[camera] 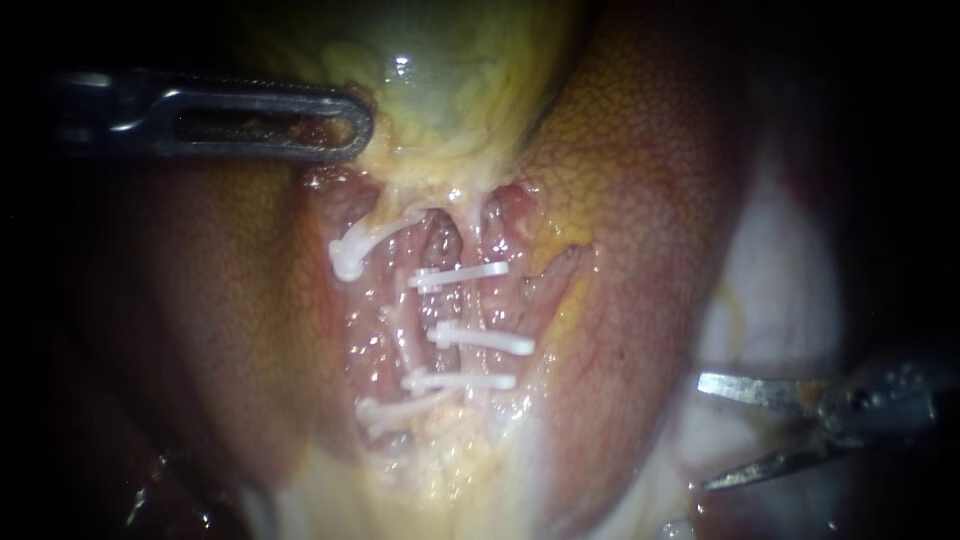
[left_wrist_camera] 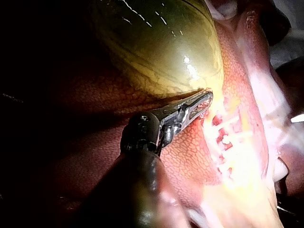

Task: Go to the cutting position right tube

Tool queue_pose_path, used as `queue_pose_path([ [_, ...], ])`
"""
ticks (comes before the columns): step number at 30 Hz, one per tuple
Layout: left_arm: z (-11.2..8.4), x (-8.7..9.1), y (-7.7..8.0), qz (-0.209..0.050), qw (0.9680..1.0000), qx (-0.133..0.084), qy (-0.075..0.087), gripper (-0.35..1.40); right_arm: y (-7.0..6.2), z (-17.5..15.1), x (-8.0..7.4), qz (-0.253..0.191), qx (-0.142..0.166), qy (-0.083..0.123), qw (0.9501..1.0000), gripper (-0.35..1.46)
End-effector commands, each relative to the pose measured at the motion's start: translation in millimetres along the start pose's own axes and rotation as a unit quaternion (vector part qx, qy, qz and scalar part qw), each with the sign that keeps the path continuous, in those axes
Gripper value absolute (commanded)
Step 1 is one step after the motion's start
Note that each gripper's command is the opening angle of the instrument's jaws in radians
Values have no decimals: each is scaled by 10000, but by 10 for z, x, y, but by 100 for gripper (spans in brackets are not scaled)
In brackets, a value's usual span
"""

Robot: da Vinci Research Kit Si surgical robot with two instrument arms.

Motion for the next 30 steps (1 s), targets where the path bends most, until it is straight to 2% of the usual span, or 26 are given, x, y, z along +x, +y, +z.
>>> queue_pose_path([
  [1, 0, 0, 0, 0, 10000, 0, 0, -35, 1, 0, 0, 7, 6, 5, 10000, 138],
  [5, -8, -1, -1, 0, 10000, 65, 31, -35, 2, 1, -1, 8, 5, 4, 10000, 138],
  [9, -27, -12, -1, -24, 9999, 142, 78, -35, 4, 2, -1, 8, 4, 4, 10000, 138],
  [16, -60, -27, 8, -55, 10000, 15, 44, -35, 6, 3, -2, 13, 2, 3, 10000, 138],
  [25, -63, -28, 9, -55, 10000, -6, 37, -35, 11, 4, 1, 29, 74, 22, 10000, 140],
  [30, -63, -28, 8, -55, 10000, -7, 36, -35, 23, 4, 16, 248, 330, 76, 9991, 143],
])
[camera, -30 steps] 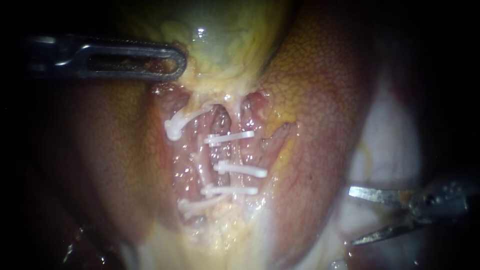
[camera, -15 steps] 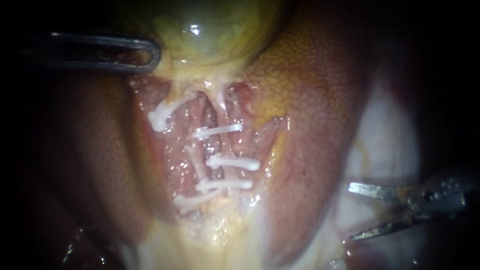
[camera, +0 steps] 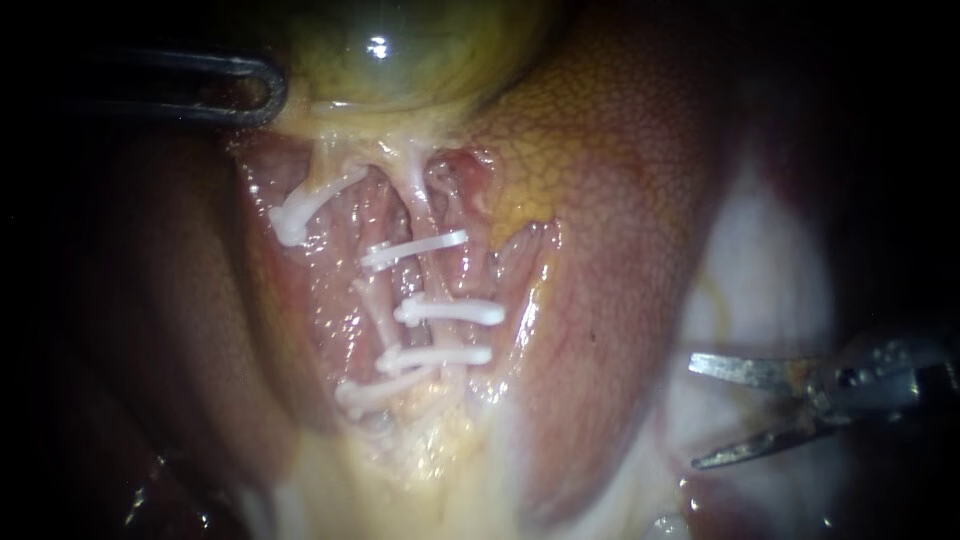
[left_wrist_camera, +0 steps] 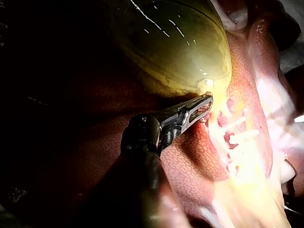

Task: Go to the cutting position right tube

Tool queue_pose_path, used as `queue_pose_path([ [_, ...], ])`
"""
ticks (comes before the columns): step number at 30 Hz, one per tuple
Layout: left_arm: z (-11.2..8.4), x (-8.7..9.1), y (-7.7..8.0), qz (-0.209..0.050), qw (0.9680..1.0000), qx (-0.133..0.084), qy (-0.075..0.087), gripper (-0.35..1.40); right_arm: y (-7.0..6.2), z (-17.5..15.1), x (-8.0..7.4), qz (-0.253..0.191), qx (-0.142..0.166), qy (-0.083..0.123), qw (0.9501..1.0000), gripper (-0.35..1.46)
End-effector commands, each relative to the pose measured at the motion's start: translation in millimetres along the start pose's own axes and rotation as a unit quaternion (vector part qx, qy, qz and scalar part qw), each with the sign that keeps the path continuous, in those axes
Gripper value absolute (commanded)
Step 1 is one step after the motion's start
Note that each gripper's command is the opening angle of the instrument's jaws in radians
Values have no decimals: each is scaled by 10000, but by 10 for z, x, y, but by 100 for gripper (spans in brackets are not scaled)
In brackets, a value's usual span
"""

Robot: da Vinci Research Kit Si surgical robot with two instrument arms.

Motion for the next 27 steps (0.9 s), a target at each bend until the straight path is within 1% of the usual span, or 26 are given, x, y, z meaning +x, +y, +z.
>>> queue_pose_path([
  [1, 0, 0, 0, 0, 10000, -2, 0, -35, 1, -1, 4, 51, 46, 8, 10000, 143],
  [8, 0, 0, 0, -1, 10000, -3, -1, -35, 12, 5, 26, 346, 211, 66, 9992, 143],
  [10, 0, 0, -1, -2, 10000, -5, -1, -35, 15, 10, 30, 439, 214, 160, 9987, 142],
  [12, 1, 0, -1, -3, 10000, -7, -2, -35, 20, 17, 34, 530, 220, 317, 9979, 142],
  [15, 2, 0, -2, -3, 10000, -12, -5, -35, 26, 27, 38, 639, 239, 400, 9969, 142],
  [23, 5, 2, -3, -2, 10000, -24, -12, -35, 47, 52, 46, 1013, 324, 495, 9931, 138],
  [27, 6, 2, -4, -2, 10000, -28, -15, -35, 56, 60, 49, 1232, 335, 495, 9906, 137],
])
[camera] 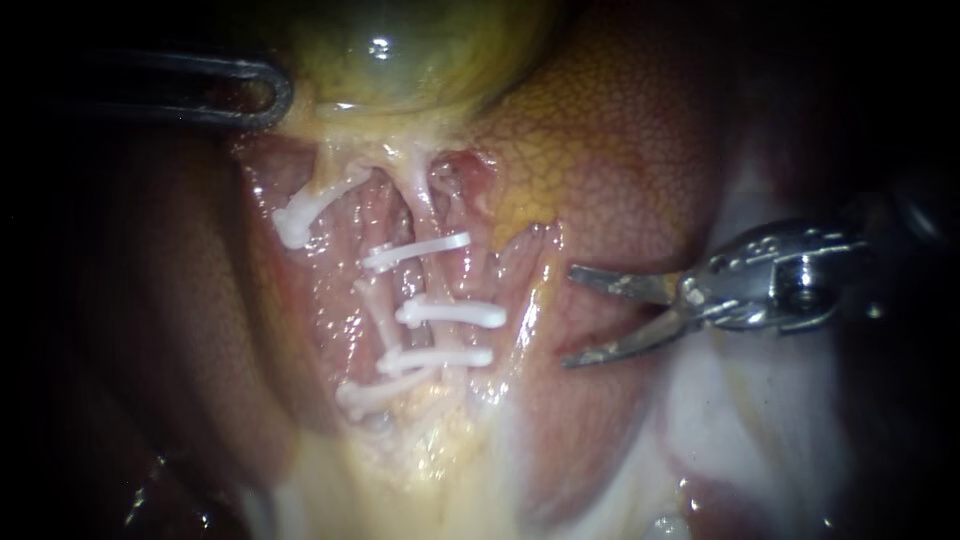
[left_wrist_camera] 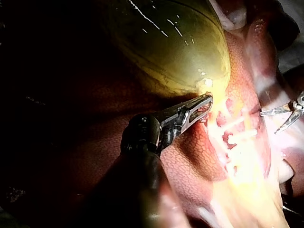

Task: Go to the cutting position right tube

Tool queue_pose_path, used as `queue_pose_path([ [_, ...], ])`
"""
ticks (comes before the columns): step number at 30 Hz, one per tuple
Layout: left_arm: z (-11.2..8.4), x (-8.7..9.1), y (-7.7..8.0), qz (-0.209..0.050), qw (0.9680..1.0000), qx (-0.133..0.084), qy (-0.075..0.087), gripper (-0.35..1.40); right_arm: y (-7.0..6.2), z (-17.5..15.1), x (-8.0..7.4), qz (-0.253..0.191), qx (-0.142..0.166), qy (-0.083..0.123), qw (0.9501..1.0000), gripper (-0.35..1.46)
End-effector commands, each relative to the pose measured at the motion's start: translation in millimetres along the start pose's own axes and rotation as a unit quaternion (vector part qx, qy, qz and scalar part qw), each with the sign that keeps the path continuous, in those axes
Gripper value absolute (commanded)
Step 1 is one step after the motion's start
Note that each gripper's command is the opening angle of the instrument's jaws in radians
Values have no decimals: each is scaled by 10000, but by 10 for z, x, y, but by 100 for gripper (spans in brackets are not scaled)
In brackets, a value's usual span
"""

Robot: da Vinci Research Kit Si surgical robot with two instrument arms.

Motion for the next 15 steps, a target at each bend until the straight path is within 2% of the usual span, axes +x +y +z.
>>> queue_pose_path([
  [1, 1, 0, 0, 0, 10000, -2, -1, -35, 2, 2, 1, 95, 35, -7, 9999, 135],
  [5, 2, 0, 0, 0, 10000, -6, -3, -35, 9, 8, 4, 308, 99, -2, 9995, 132],
  [15, 3, 1, -1, 0, 10000, -9, -5, -35, 16, 28, 8, 622, 426, 170, 9970, 123],
])
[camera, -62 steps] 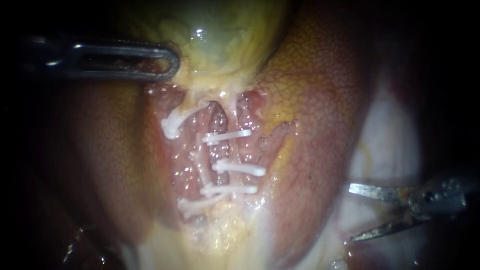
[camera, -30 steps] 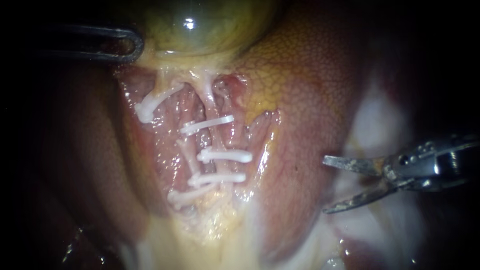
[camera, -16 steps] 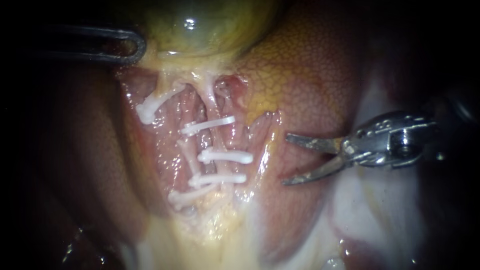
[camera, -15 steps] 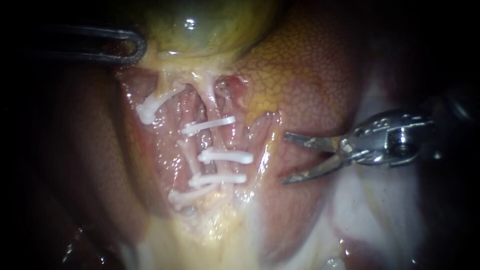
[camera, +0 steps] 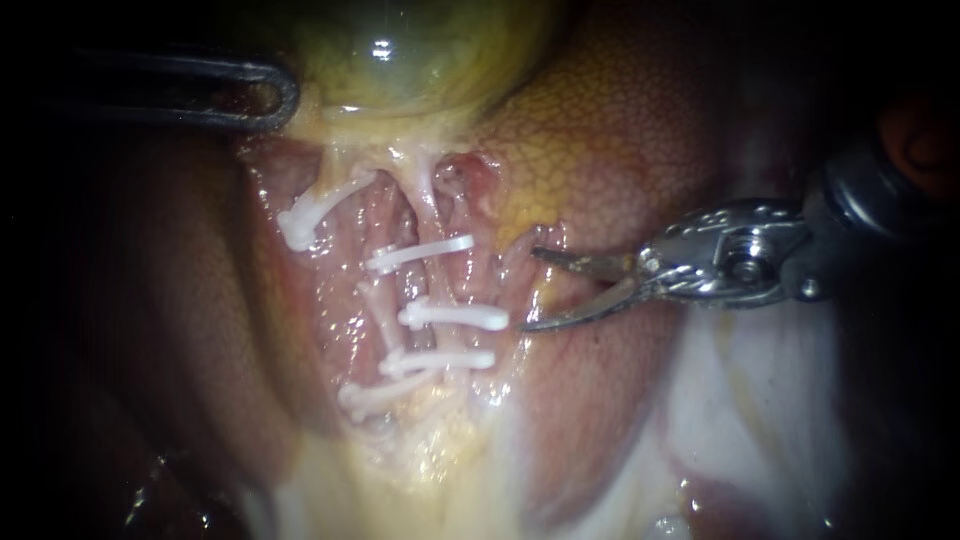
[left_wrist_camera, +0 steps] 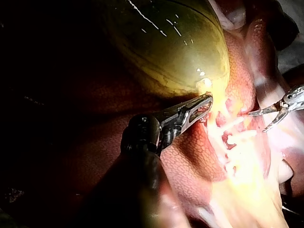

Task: Go to the cutting position right tube

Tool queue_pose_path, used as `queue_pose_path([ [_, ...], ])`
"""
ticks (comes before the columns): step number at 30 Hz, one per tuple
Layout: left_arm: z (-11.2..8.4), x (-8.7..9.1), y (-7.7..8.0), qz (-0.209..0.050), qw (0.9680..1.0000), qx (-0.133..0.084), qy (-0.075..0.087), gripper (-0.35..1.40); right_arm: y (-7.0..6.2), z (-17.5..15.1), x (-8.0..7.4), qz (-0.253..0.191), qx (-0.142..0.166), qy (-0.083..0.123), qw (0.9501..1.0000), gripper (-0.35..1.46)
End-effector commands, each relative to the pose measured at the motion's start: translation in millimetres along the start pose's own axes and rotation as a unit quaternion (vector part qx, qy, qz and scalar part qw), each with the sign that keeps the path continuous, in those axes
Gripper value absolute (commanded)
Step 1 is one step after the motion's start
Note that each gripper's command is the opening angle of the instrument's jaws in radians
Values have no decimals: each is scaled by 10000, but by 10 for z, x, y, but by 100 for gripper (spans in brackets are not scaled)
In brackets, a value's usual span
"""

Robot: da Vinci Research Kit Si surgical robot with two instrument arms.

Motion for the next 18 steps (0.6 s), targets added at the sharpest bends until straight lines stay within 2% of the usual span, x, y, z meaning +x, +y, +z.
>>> queue_pose_path([
  [1, 0, 0, 0, 1, 10000, -1, 0, -35, 1, 2, 0, 17, 34, 92, 10000, 123],
  [10, 0, 0, -1, -1, 10000, -3, -1, -35, 6, 26, 4, 182, 325, 148, 9992, 121],
  [18, 0, 0, -2, -1, 10000, -4, -1, -35, 10, 39, 10, 230, 637, 347, 9971, 121],
])
